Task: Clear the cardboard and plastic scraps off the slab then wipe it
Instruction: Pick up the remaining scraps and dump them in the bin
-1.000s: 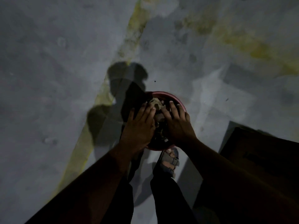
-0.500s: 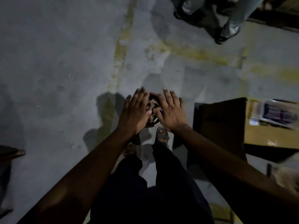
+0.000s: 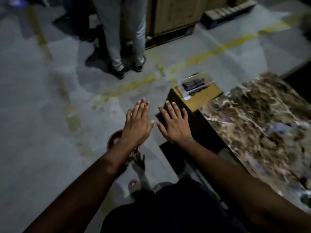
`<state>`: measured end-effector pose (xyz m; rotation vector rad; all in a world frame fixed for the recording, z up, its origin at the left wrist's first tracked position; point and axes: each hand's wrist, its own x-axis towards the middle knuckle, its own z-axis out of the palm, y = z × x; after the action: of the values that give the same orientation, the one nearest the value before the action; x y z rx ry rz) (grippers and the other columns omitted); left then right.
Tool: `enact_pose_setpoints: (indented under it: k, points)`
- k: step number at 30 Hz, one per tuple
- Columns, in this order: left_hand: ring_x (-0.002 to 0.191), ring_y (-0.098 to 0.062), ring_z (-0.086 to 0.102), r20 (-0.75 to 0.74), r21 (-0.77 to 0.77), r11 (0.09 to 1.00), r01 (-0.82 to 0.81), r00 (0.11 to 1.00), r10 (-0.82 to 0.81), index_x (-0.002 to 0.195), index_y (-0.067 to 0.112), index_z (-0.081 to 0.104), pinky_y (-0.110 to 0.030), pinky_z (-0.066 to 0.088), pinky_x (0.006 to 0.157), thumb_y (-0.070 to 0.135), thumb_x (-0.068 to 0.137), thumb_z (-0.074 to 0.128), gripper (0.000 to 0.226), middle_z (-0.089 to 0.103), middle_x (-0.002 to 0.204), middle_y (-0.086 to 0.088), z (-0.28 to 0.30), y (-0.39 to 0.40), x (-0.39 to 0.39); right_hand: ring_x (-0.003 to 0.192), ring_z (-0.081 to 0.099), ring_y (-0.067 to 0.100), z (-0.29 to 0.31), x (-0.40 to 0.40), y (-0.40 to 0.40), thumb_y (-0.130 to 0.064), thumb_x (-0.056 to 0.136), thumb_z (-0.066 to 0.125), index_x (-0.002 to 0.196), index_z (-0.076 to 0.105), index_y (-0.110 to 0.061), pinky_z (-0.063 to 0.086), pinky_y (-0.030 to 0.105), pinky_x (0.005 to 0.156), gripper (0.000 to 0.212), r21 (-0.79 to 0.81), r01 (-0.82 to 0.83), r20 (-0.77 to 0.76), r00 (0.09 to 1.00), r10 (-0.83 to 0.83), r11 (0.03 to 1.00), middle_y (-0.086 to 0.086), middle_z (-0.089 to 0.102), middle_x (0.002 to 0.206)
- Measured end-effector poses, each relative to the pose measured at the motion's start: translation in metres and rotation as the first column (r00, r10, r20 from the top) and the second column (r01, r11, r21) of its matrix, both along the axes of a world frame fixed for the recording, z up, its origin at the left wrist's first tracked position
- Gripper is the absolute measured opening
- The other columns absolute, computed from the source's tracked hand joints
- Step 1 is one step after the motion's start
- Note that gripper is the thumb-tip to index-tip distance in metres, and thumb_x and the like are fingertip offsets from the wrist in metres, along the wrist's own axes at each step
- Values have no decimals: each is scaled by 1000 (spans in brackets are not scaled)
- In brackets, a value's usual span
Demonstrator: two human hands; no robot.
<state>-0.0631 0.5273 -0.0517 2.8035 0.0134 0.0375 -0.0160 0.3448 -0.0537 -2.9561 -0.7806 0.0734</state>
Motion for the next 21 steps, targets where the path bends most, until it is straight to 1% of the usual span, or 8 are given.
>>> enact_pose_setpoints:
  k: [5,9,11,13,15,18,20,21]
  points:
    - [156,-19,-1,18,41,972,233,972,-234,161,17,3,-47,10,122,50,102,34,74,-3,170,-2,24,-84,34,153,21,29,20,-11,-99,-61,97,30,158,27,-30,22,60,116,68,36,262,35,964,-264,964,6,23,167]
    - [156,-20,5,20,68,916,395,918,-397,161,16,12,-48,14,122,57,95,18,77,6,169,-4,38,-169,45,153,21,27,24,-26,-179,-61,97,30,156,33,-30,23,61,116,66,78,436,28,898,-440,896,4,22,167]
    - [154,-23,16,22,95,872,481,875,-484,159,14,21,-49,22,119,56,95,21,77,16,168,-6,41,-218,47,153,22,26,23,-36,-225,-61,97,32,154,36,-31,24,60,116,65,110,514,23,854,-520,850,3,23,167]
    - [153,-23,21,29,125,827,548,831,-555,159,15,22,-51,28,117,55,95,24,76,19,167,-6,37,-268,50,154,18,24,22,-49,-271,-62,97,29,155,33,-32,21,59,115,66,116,578,18,812,-583,808,1,21,168]
    - [153,-21,19,2,128,783,609,789,-614,160,18,18,-51,27,117,56,95,22,75,15,168,-4,33,-322,51,154,21,25,21,-63,-320,-61,97,28,156,32,-32,21,60,115,66,112,634,26,768,-640,765,2,22,167]
    - [154,-21,17,-17,143,720,679,729,-684,160,18,19,-49,24,119,57,97,21,74,16,168,-3,26,-401,48,151,27,28,15,-82,-392,-61,97,32,154,35,-33,25,61,114,64,115,715,13,693,-721,689,4,30,164]
    - [154,-21,13,-42,145,681,718,692,-721,160,20,17,-49,20,120,58,97,24,74,12,169,-2,19,-453,44,152,26,29,8,-96,-440,-62,97,34,154,33,-33,26,61,114,64,121,749,-2,656,-754,651,5,28,165]
    - [154,-22,16,-49,146,665,733,677,-735,160,20,20,-50,22,119,57,97,28,73,15,168,-3,15,-476,41,152,25,29,4,-103,-461,-62,98,34,154,33,-32,27,61,114,64,120,757,-5,647,-763,642,6,27,165]
